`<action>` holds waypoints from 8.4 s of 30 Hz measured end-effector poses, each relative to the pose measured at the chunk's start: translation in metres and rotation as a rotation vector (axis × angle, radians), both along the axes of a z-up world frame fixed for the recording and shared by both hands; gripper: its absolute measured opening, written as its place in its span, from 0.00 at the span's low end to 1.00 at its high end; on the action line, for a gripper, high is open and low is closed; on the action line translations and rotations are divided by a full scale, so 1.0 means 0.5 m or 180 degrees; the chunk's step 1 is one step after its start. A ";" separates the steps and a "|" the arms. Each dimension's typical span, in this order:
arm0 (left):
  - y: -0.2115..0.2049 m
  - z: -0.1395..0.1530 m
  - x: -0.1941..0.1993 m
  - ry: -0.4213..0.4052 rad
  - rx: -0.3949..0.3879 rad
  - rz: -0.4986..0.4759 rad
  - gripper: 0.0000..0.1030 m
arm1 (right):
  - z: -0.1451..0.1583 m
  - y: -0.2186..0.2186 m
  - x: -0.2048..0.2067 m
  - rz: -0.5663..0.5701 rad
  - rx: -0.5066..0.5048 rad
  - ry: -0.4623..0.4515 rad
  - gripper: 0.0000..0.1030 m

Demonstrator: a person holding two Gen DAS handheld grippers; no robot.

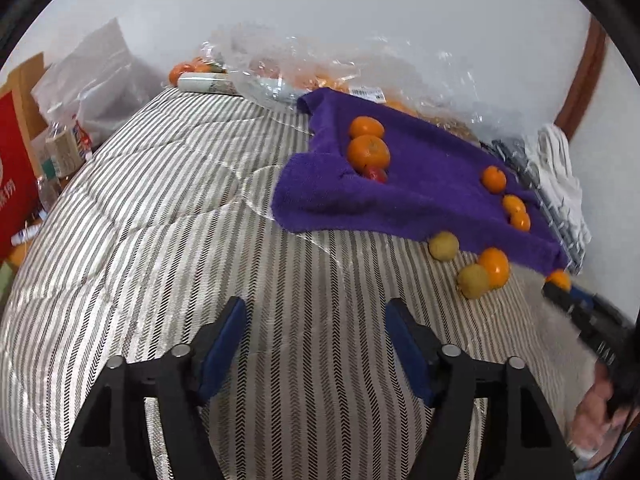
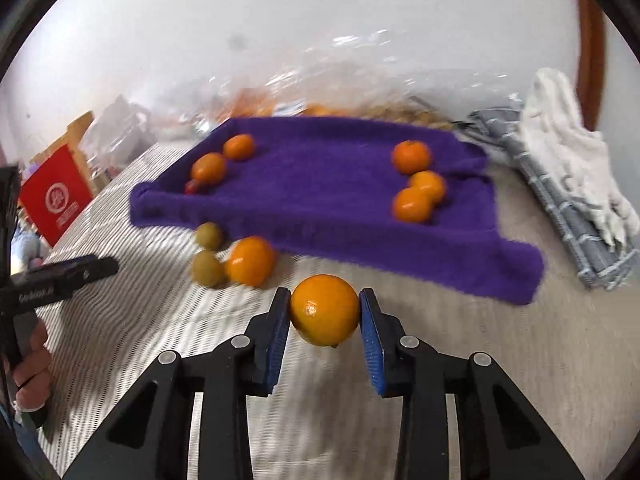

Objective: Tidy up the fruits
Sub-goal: 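Move the right tool back to the pile and grasp an orange, then grasp a yellow-green fruit with the left tool while the right tool holds its orange, then carry both held fruits up and over the purple towel with both tools, then lower the fruits onto the towel and open both tools, then move the right tool to an orange on the bedspread and grasp it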

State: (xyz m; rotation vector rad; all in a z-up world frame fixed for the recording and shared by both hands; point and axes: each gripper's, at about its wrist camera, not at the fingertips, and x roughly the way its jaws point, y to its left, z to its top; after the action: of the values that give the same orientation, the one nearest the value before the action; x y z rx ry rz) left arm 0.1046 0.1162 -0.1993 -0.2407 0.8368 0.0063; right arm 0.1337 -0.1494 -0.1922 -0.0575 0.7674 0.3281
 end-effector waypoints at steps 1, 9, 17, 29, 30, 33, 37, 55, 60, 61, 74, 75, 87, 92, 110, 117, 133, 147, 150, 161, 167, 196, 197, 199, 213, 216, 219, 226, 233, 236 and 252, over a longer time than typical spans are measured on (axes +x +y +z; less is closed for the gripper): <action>-0.002 0.000 0.000 0.0010 0.0024 -0.0003 0.71 | 0.001 -0.016 0.007 -0.0056 0.0021 0.0013 0.33; -0.016 0.000 0.004 0.0053 0.0176 0.0025 0.71 | -0.010 -0.087 0.023 -0.0311 0.0127 -0.0063 0.33; -0.056 0.043 0.031 0.0022 0.0005 -0.0140 0.70 | -0.020 -0.113 0.040 -0.0312 0.0442 0.0126 0.33; -0.166 0.047 0.124 0.0004 0.0015 -0.0424 0.58 | -0.028 -0.105 0.042 -0.0240 0.0513 0.0197 0.33; -0.171 0.044 0.129 0.0009 0.0023 -0.0435 0.58 | -0.028 -0.108 0.043 -0.0246 0.0533 0.0201 0.33; -0.179 0.032 0.138 -0.0012 0.0077 -0.0438 0.54 | -0.031 -0.107 0.045 -0.0226 0.0557 0.0235 0.33; -0.174 0.015 0.149 0.0024 0.0024 -0.0427 0.44 | -0.029 -0.105 0.044 -0.0178 0.0588 0.0222 0.33; -0.149 0.020 0.120 -0.0291 -0.0224 -0.0421 0.25 | -0.031 -0.107 0.043 -0.0205 0.0635 0.0234 0.33; -0.136 0.038 0.105 -0.0463 -0.0346 -0.0414 0.25 | -0.032 -0.104 0.045 -0.0180 0.0633 0.0256 0.33; -0.132 0.042 0.102 -0.0498 -0.0381 -0.0411 0.25 | -0.032 -0.102 0.044 -0.0171 0.0622 0.0257 0.33; -0.115 0.075 0.079 -0.0812 -0.0503 -0.0392 0.25 | -0.028 -0.112 0.040 -0.0231 0.0659 0.0210 0.33; -0.109 0.079 0.076 -0.0838 -0.0525 -0.0369 0.25 | -0.028 -0.112 0.040 -0.0229 0.0665 0.0208 0.33; -0.094 0.099 0.056 -0.1044 -0.0663 -0.0330 0.25 | -0.022 -0.124 0.032 -0.0324 0.0774 0.0134 0.33; -0.085 0.101 0.050 -0.1095 -0.0596 -0.0230 0.25 | -0.019 -0.114 0.033 -0.0328 0.0631 0.0129 0.33; -0.051 0.156 0.070 -0.1041 -0.0235 0.0005 0.25 | 0.119 -0.133 0.100 -0.0336 0.0454 -0.0344 0.33; -0.039 0.180 0.102 -0.0976 -0.0322 0.0021 0.25 | 0.138 -0.101 0.194 -0.0253 0.0555 -0.0377 0.33; -0.020 0.103 0.196 -0.0589 -0.0468 0.0026 0.25 | 0.006 -0.001 0.313 -0.0163 -0.0048 0.0087 0.33; -0.093 0.079 0.246 -0.0257 -0.0339 -0.0158 0.25 | 0.019 -0.012 0.275 -0.0103 -0.0138 -0.0001 0.40; -0.096 0.069 0.243 -0.0258 -0.0218 -0.0120 0.25 | 0.032 -0.029 0.269 -0.0182 -0.0103 -0.0054 0.41; -0.096 0.041 0.249 -0.0099 -0.0276 -0.0152 0.25 | 0.030 -0.064 0.272 -0.0389 0.0066 -0.0045 0.47; -0.099 0.035 0.250 -0.0082 -0.0197 -0.0134 0.25 | 0.028 -0.058 0.265 -0.0375 0.0025 -0.0111 0.47; -0.046 0.108 0.094 -0.0470 0.0180 0.0009 0.67 | 0.074 -0.074 0.080 -0.0552 0.0163 0.0134 0.51; -0.039 0.101 0.081 -0.0439 0.0246 0.0039 0.68 | 0.071 -0.069 0.074 -0.0526 0.0173 0.0144 0.51; -0.020 0.082 0.056 -0.0358 0.0347 0.0093 0.68 | 0.064 -0.054 0.065 -0.0473 0.0165 0.0151 0.51; 0.068 0.001 -0.002 -0.0082 0.0251 0.0365 0.68 | 0.025 0.066 0.041 -0.0012 0.0182 0.0248 0.51; 0.069 -0.003 0.001 -0.0055 0.0184 0.0309 0.68 | 0.018 0.093 0.051 0.0059 0.0107 0.0255 0.50; 0.074 -0.003 -0.002 -0.0072 0.0114 0.0311 0.68 | 0.009 0.110 0.062 0.0099 0.0045 0.0284 0.46; 0.091 -0.006 -0.003 -0.0070 -0.0035 0.0342 0.68 | -0.013 0.129 0.095 0.0095 0.0034 0.0440 0.43; 0.095 -0.005 -0.003 -0.0073 -0.0061 0.0352 0.68 | -0.029 0.141 0.112 0.0007 0.0058 0.0480 0.30; 0.095 -0.005 -0.002 -0.0063 -0.0050 0.0349 0.68 | -0.024 0.132 0.107 0.0003 0.0040 0.0475 0.30; 0.084 -0.006 0.004 0.0000 0.0086 0.0339 0.70 | -0.021 0.049 0.064 -0.0011 -0.0022 0.0384 0.33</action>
State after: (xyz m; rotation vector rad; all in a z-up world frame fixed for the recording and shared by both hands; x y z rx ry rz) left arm 0.1065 0.1580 -0.2023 -0.2597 0.8227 0.1173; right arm 0.1655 -0.1248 -0.2028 -0.0432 0.8879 0.3279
